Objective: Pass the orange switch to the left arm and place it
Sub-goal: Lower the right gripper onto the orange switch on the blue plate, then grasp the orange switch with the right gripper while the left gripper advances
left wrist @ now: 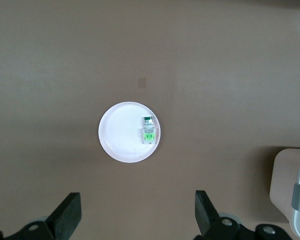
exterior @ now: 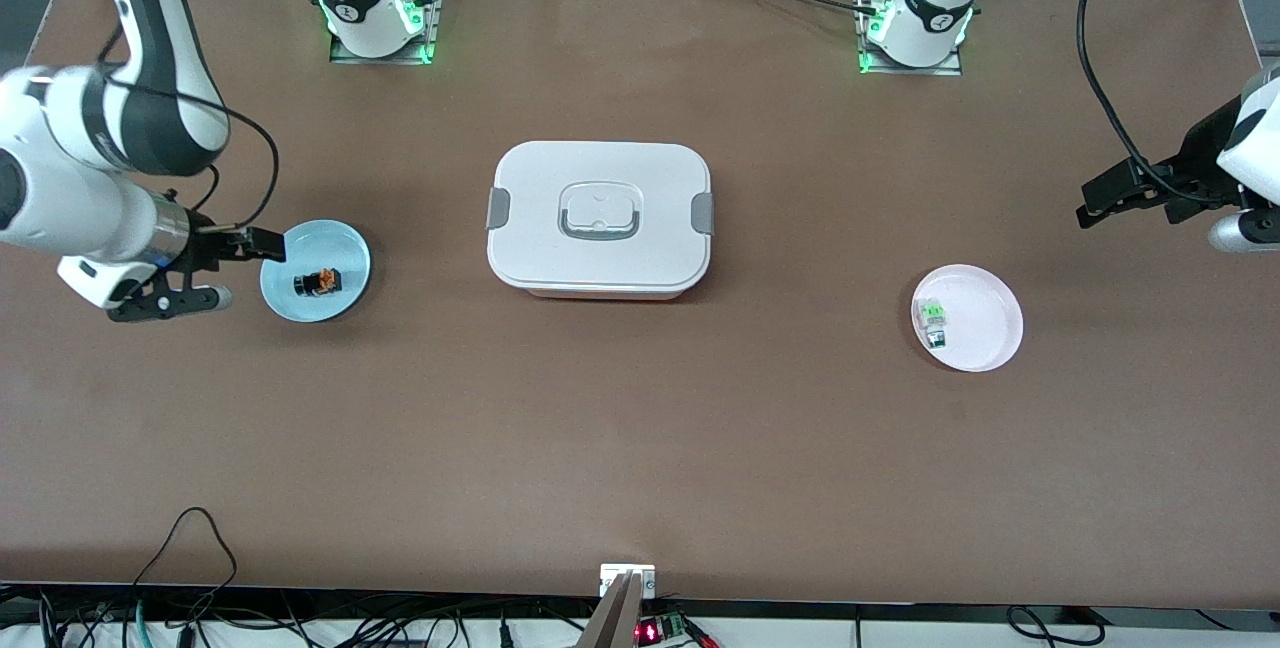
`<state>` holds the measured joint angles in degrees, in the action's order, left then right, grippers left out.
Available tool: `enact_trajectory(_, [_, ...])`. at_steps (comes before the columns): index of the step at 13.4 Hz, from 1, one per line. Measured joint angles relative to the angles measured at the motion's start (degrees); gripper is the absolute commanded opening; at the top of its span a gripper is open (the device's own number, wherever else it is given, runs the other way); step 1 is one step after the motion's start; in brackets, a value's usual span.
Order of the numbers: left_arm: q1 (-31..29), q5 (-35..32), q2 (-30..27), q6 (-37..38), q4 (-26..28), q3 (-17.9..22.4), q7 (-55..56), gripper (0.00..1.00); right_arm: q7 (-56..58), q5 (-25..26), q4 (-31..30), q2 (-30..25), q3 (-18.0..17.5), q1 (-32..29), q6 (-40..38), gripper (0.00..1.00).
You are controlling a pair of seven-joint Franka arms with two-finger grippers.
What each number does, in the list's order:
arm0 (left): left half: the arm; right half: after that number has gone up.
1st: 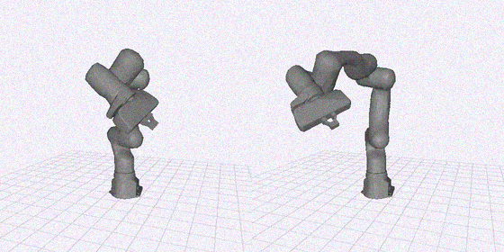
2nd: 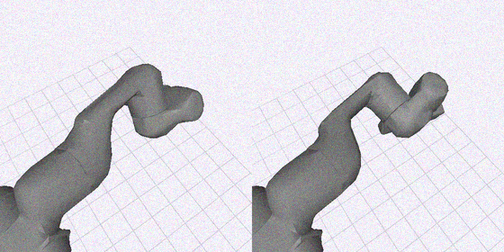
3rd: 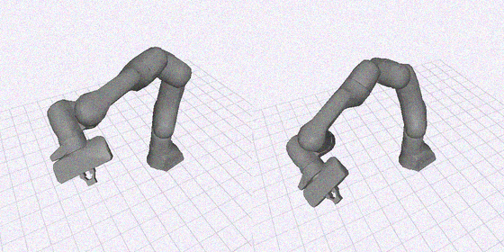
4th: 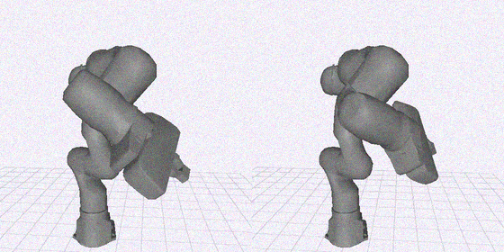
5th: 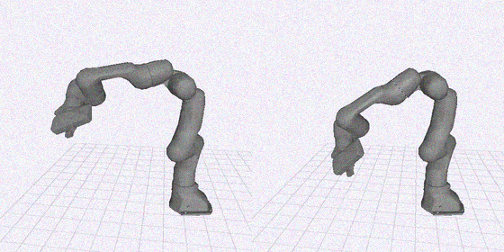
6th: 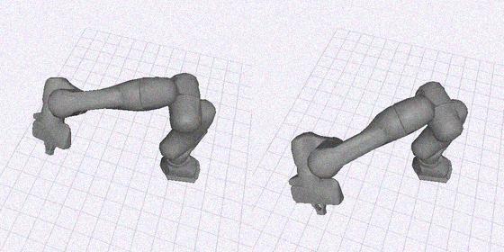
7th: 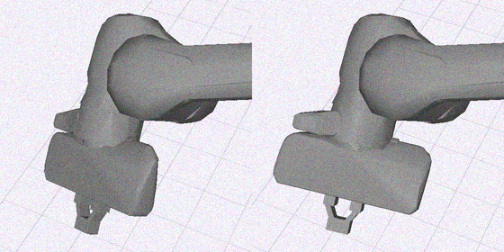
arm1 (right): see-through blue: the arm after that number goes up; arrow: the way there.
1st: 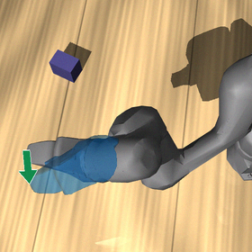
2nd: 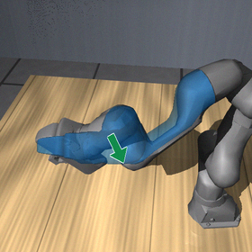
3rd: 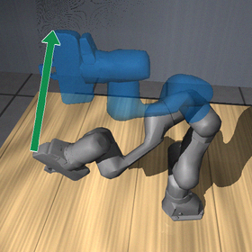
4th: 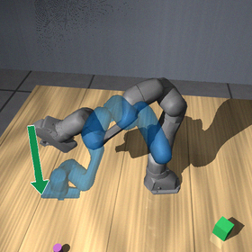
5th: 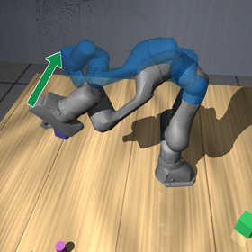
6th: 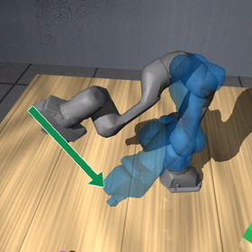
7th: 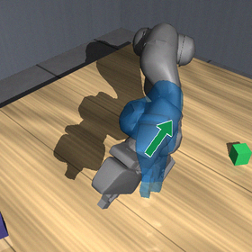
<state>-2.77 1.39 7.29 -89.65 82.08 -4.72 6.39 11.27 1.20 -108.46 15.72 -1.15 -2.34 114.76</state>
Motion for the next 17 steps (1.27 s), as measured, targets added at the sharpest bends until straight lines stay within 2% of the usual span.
enact_trajectory(5, [0.0,0.4,0.0,0.0,0.0,0.0,0.0,1.0,2.0,0.0,-5.1,5.5,0.0,-0.5,10.8,1.0])
enact_trajectory(13, [0.1,0.7,0.0,0.0,-0.1,-0.4,-0.1,1.0,3.1,0.0,-9.8,11.0,0.0,-0.5,20.1,1.0])
enact_trajectory(14, [0.1,0.7,0.0,0.0,-0.1,-0.4,-0.1,1.0,3.1,0.0,-9.9,11.3,0.0,-0.5,20.4,0.95])
enact_trajectory(15, [0.1,0.8,0.1,0.0,-0.1,-0.4,-0.1,1.0,3.1,0.0,-10.0,11.5,0.0,-0.5,20.6,0.84])
enact_trajectory(17, [0.1,0.9,0.9,0.1,0.0,-0.4,-0.1,1.0,3.2,0.0,-10.0,11.7,0.0,-0.5,20.7,0.47])
